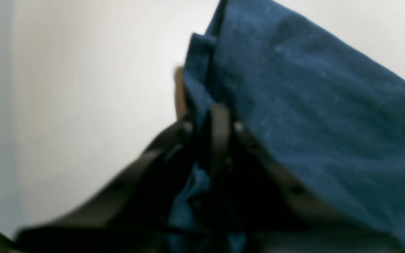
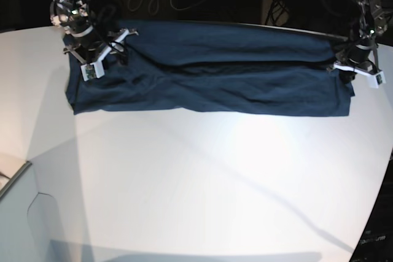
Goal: Layout the t-shirt on the table in an organized manner, then fold the t-shirt properly
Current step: 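Adjust grips on the folded strip ends with both grippers, then carry the strip end with the left gripper toward the right gripper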
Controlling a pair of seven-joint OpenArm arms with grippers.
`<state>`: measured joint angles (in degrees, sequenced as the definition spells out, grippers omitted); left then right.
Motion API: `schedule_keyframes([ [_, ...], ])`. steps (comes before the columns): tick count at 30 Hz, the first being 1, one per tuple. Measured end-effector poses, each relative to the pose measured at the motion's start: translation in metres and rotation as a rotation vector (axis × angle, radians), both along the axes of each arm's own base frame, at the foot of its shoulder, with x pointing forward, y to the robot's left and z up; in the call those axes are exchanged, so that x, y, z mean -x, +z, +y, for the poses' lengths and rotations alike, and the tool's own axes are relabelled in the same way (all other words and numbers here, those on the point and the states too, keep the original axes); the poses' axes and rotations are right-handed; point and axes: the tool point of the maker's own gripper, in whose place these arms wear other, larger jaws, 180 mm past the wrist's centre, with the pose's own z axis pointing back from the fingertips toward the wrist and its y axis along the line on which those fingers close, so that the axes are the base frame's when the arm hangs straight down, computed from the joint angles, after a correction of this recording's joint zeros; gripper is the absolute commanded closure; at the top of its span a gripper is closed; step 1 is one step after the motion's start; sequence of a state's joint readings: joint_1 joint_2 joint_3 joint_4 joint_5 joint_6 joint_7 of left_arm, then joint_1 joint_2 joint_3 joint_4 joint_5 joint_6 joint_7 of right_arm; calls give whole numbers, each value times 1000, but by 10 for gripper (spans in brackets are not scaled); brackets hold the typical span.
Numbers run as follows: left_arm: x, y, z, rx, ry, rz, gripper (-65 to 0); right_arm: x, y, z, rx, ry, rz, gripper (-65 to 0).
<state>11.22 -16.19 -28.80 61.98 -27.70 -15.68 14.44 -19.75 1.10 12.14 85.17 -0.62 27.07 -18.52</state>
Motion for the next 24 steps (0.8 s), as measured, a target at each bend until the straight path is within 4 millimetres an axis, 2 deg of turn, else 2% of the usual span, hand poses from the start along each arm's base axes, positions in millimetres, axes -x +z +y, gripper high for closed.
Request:
schedule_keyframes([
  [7, -3, 8, -4, -6, -23, -1, -3, -10, 0, 1, -6, -2, -7, -299],
  [15, -22, 65, -17, -82, -102, -143, -3, -27, -8, -6, -36, -23, -36, -299],
  [22, -27, 120, -50, -104, -127, -291, -3, -27, -10, -9, -49, -27, -45, -299],
  [24, -30, 137, -66, -99, -153, -342, -3, -29, -9, -9, -47, -26, -45, -299],
])
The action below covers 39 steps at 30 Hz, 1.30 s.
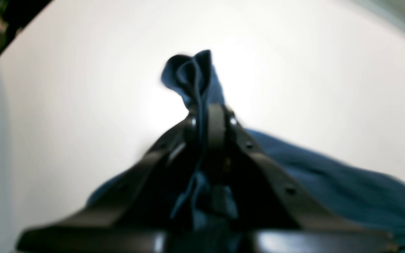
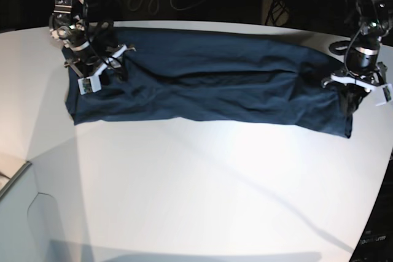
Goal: Layout the t-shirt on the table in an organized manner, then fold the t-shirt properly
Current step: 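Carry the strip end with the left gripper toward the right gripper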
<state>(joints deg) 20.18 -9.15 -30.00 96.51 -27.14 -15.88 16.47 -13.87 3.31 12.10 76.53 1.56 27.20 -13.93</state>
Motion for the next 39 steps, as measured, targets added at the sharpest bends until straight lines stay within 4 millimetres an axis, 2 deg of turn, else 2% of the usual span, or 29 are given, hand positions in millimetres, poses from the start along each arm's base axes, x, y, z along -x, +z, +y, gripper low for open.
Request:
schedule_keyframes([
  [3, -4, 10, -36, 29, -68, -34, -3, -3, 0, 0, 5, 3, 4, -299],
  [8, -6, -3, -109, 103, -244, -3, -3, -3, 0, 0, 4, 2, 3, -299],
  [12, 3, -24, -160, 164, -360, 55, -3, -3, 1, 0, 5, 3, 2, -299],
  [16, 16, -55, -194, 203, -395, 163, -3, -3, 1, 0, 5, 3, 2, -299],
  [23, 6, -63, -242, 220, -510, 176, -2, -4, 1, -1, 5, 3, 1, -299],
  [27, 10, -68, -269, 225, -579, 197, -2, -4, 1, 0, 5, 3, 1, -299],
  [30, 13, -76, -284, 220, -597, 227, -2, -4, 1, 0, 5, 3, 1, -299],
  [34, 17, -82, -291, 212, -621, 248, -2, -4, 1, 0, 5, 3, 1, -299],
  [39, 17, -77, -308, 202, -677, 239, -2, -7, 2, -1, 8, 5, 4, -299],
])
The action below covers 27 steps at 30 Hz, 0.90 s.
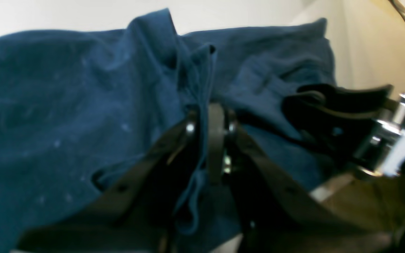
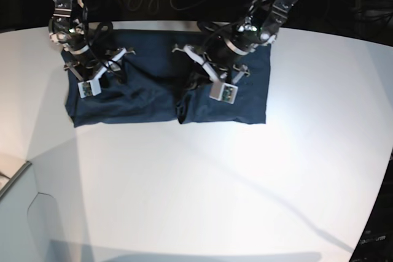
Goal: Layout the t-shirt on the table in an organized manner, then fold the t-shirt properly
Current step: 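Carry the strip end with the left gripper toward the right gripper, then lay the folded half down and open the left gripper, withdrawing it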
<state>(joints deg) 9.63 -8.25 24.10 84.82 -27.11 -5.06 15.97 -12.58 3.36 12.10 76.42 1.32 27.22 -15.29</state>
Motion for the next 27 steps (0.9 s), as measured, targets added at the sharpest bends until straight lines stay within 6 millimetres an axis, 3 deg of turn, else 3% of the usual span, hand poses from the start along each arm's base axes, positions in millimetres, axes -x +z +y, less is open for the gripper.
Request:
schedule_keyframes([
  [6, -12, 16, -18, 31, -23, -44, -2, -2, 0, 0, 6, 3, -1, -299],
  [17, -11, -18, -15, -16, -18, 36, -12, -2, 1, -5, 19, 13, 0, -299],
  [20, -13, -15, -17, -11, -23, 32, -99, -2, 1, -5, 20, 13, 0, -299],
  [23, -17, -3, -22, 7, -26, 4, -261, -2, 1, -5, 21, 13, 1, -299],
  [25, -14, 10, -34, 29, -55, -26, -354, -2, 1, -5, 21, 12, 0, -299],
  [27, -8, 28, -51, 62, -102, -59, -397, -3, 1, -6, 21, 12, -2, -302],
])
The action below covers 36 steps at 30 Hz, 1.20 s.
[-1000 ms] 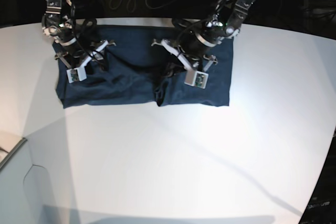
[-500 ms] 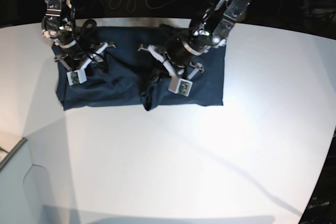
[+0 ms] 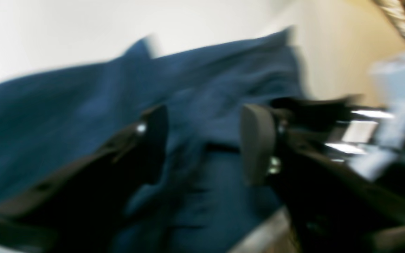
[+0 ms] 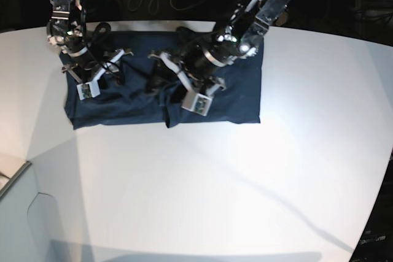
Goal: Layout the t-shirt on the table in an organized manner, then fold the t-shirt properly
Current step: 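Lay the folded half down and open the left gripper, withdrawing it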
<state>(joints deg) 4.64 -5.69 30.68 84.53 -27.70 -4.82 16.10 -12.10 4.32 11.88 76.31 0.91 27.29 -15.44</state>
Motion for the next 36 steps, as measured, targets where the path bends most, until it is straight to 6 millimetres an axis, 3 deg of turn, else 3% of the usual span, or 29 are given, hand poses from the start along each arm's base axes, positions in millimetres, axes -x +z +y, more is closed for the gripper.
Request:
schedule_keyframes([
  [3, 3, 23, -12, 48, -29, -42, -397, -5, 1, -1, 4, 0, 3, -302],
  [6, 1, 33, -1, 43, -20, -80, -397, -6, 2, -3, 8, -2, 2, -302],
  [8, 1, 32, 21, 13, -4, -90, -397, -4, 5, -12, 34, -13, 12, -302],
  [12, -7, 7, 89, -74, 158, -39, -397, -3, 14, -28, 89, -22, 4, -302],
  [15, -9, -1, 113, -88, 230, -19, -397, -10, 24, -24, 84, -17, -28, -302],
  [17, -6, -12, 115, -102, 229, 9, -397, -15, 32, -24, 88, -15, -55, -302],
  [21, 10, -37, 98, -113, 182, 76, -397, -17, 43, -24, 100, -9, -85, -302],
  [24, 24, -53, 68, -114, 96, 124, -397, -16, 53, -24, 115, -3, -104, -302],
  [27, 33, -58, 39, -105, 17, 132, -397, -19, 71, -28, 128, -14, -153, -302],
  [32, 40, -51, 4, -96, -89, 105, -397, -19, 97, -62, 158, -136, -216, -302],
  [36, 50, -39, -22, -79, -176, 66, -399, -11, 106, -97, 192, -241, -228, -302],
])
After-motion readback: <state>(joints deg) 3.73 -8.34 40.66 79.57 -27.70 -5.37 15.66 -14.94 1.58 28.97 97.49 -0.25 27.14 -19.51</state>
